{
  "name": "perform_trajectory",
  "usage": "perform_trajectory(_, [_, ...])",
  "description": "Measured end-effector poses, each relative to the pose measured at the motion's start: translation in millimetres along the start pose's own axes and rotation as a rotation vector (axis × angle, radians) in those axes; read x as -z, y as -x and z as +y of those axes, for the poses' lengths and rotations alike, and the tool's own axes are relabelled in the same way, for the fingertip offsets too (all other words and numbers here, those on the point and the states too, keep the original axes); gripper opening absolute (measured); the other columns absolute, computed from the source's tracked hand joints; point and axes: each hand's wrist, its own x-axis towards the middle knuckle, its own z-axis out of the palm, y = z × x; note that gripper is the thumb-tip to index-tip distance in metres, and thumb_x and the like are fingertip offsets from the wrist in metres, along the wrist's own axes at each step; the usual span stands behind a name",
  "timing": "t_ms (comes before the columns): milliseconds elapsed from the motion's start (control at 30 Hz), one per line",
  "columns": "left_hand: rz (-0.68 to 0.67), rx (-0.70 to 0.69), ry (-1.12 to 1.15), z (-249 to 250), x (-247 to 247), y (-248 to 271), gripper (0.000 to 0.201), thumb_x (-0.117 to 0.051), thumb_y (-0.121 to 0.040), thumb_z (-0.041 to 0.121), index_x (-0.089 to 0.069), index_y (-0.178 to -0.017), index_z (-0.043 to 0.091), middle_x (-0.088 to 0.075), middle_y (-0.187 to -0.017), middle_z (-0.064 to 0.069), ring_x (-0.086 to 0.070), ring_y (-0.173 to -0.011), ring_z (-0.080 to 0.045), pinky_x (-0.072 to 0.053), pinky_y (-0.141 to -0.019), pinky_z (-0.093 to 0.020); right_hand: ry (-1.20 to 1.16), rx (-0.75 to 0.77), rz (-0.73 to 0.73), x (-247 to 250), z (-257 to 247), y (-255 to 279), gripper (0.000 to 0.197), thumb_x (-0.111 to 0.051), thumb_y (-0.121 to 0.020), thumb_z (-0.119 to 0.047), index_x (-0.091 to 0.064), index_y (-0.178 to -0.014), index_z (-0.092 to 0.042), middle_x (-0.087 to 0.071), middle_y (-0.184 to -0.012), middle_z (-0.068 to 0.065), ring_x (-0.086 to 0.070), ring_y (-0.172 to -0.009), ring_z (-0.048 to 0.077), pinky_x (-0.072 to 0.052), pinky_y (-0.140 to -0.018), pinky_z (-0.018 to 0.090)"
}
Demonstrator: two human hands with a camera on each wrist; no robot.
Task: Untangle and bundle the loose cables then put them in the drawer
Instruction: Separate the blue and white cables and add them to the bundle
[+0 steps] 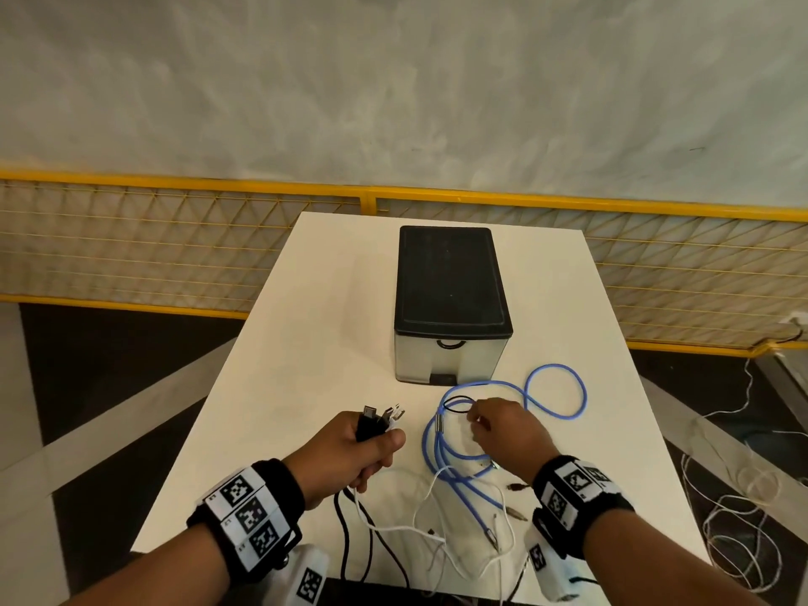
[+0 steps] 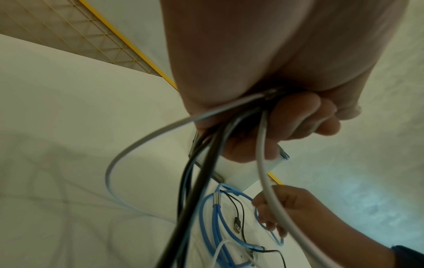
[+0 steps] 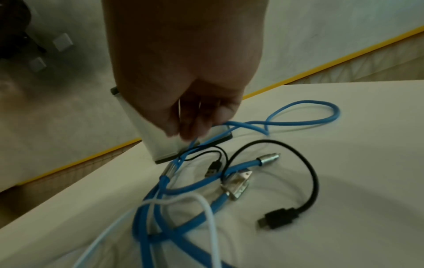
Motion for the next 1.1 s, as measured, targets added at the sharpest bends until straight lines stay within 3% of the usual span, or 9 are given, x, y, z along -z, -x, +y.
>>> perform_trajectory(133, [-0.014, -0.005, -0.009, -1, -1, 0, 0.038, -0.059, -0.097, 0.024, -0.059, -0.059, 0.016, -0.045, -0.05, 0.001, -0.041, -0.043, -0.012, -0.042, -0.047, -0.022, 0.026, 0.013, -0.087, -10, 1, 8, 0.024, -0.047, -0.091, -0.014, -0.069, -0.101, -0.018, -0.069, -0.105, 0.0, -0.064, -0.092, 0.019, -0.052, -0.08, 0.032])
perform_trajectory(300, [-0.019, 0.006, -0.018, -5, 2, -2, 0.039, -0.059, -0.096, 0.027, -0.059, -0.059, 0.016, -0.043, -0.049, 0.0, -0.041, -0.044, -0.013, -0.042, -0.047, -0.023, -0.045, -0.023, -0.201, -5, 24, 30, 0.017, -0.05, -0.09, -0.019, -0.067, -0.086, -0.017, -0.064, -0.081, -0.007, -0.06, -0.078, 0.013, -0.044, -0.068, 0.021])
perform_trajectory(400, [-0.03, 0.01, -0.006, -6, 2, -2, 0.04, -0.06, -0.096, 0.028, -0.06, -0.058, 0.018, -0.042, -0.048, 0.0, -0.041, -0.045, -0.015, -0.041, -0.048, -0.023, 0.056, 0.013, -0.354, -8, 37, 48, 0.016, -0.053, -0.082, -0.016, -0.068, -0.088, -0.018, -0.059, -0.083, -0.009, -0.055, -0.083, 0.012, -0.04, -0.072, 0.02])
perform_trajectory(467, [-0.037, 0.005, -0.003, -8, 2, -2, 0.04, -0.061, -0.095, 0.031, -0.061, -0.057, 0.02, -0.043, -0.048, 0.0, -0.04, -0.045, -0.016, -0.042, -0.048, -0.024, 0.085, 0.014, -0.408, -14, 45, 58, 0.011, -0.057, -0.077, -0.024, -0.061, -0.085, -0.031, -0.051, -0.086, -0.011, -0.054, -0.086, 0.012, -0.04, -0.075, 0.02])
perform_trajectory(533, [-0.037, 0.004, -0.01, -8, 1, -3, 0.039, -0.061, -0.095, 0.03, -0.061, -0.058, 0.018, -0.043, -0.047, 0.001, -0.041, -0.045, -0.016, -0.041, -0.048, -0.024, 0.145, 0.014, -0.412, -24, 48, 67, 0.017, -0.056, -0.074, -0.033, -0.06, -0.09, -0.031, -0.051, -0.098, -0.003, -0.058, -0.094, 0.02, -0.047, -0.079, 0.028])
perform_trajectory(667, [-0.033, 0.0, -0.027, -5, -1, -2, 0.038, -0.059, -0.097, 0.027, -0.059, -0.061, 0.013, -0.042, -0.047, 0.001, -0.04, -0.043, -0.014, -0.04, -0.047, -0.023, 0.154, -0.031, -0.293, -30, 44, 77, 0.018, -0.045, -0.083, -0.028, -0.059, -0.093, -0.024, -0.058, -0.104, 0.001, -0.06, -0.1, 0.024, -0.046, -0.082, 0.032])
perform_trajectory(833, [-0.011, -0.013, -0.014, -3, 2, 1, 0.037, -0.059, -0.097, 0.026, -0.059, -0.063, 0.011, -0.042, -0.048, 0.0, -0.04, -0.042, -0.014, -0.039, -0.044, -0.022, -0.176, -0.158, -0.068, 6, 41, 69, 0.024, -0.061, -0.083, -0.011, -0.06, -0.076, -0.033, -0.069, -0.077, -0.009, -0.066, -0.069, 0.013, -0.055, -0.069, 0.028])
perform_trajectory(967, [0.017, -0.004, 0.002, -4, 8, 4, 0.038, -0.06, -0.096, 0.028, -0.059, -0.063, 0.011, -0.043, -0.048, 0.001, -0.04, -0.044, -0.016, -0.039, -0.046, -0.023, -0.336, -0.243, 0.224, 44, 46, 62, 0.024, -0.064, -0.083, -0.007, -0.066, -0.079, -0.031, -0.07, -0.077, -0.006, -0.065, -0.072, 0.017, -0.052, -0.073, 0.03])
perform_trajectory(1100, [0.032, -0.01, 0.012, -7, 14, 7, 0.038, -0.06, -0.097, 0.027, -0.059, -0.063, 0.01, -0.042, -0.049, 0.0, -0.039, -0.042, -0.014, -0.039, -0.045, -0.025, -0.479, -0.373, 0.495, 72, 61, 63, 0.019, -0.059, -0.084, -0.006, -0.069, -0.087, -0.022, -0.069, -0.078, 0.001, -0.063, -0.073, 0.022, -0.046, -0.063, 0.028])
